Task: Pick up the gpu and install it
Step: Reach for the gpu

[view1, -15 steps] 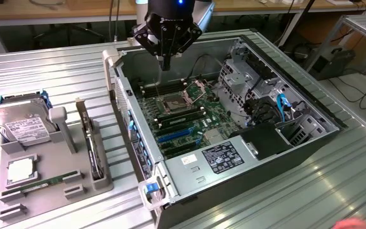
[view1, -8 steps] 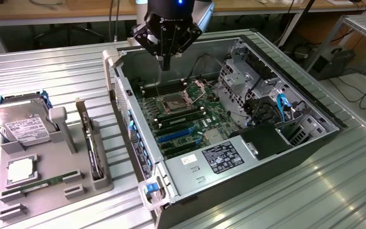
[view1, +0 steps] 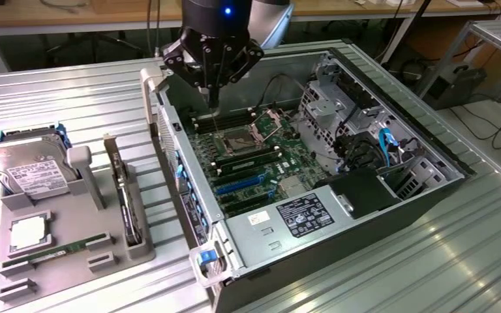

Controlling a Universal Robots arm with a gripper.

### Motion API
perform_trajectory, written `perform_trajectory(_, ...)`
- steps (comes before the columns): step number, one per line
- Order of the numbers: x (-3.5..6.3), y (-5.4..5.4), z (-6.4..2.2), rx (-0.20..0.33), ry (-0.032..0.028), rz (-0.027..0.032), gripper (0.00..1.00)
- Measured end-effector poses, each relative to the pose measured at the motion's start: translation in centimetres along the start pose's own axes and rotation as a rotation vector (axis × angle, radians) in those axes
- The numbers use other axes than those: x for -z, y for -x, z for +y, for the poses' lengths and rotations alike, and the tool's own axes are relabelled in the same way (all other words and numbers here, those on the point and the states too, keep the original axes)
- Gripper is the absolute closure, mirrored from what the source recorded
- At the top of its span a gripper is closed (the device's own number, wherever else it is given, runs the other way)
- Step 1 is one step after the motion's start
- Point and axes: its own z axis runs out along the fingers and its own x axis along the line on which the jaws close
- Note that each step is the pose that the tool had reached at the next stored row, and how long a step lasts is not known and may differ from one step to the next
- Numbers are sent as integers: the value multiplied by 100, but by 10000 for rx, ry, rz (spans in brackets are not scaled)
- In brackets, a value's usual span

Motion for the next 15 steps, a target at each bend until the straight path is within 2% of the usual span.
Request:
perform_trajectory(4,7,-144,-66,1,1,-10,89)
perform_trajectory(7,15,-323,-132,2,0,-16,89)
perform_trajectory(15,4,-667,-219,0,-9,-17,89)
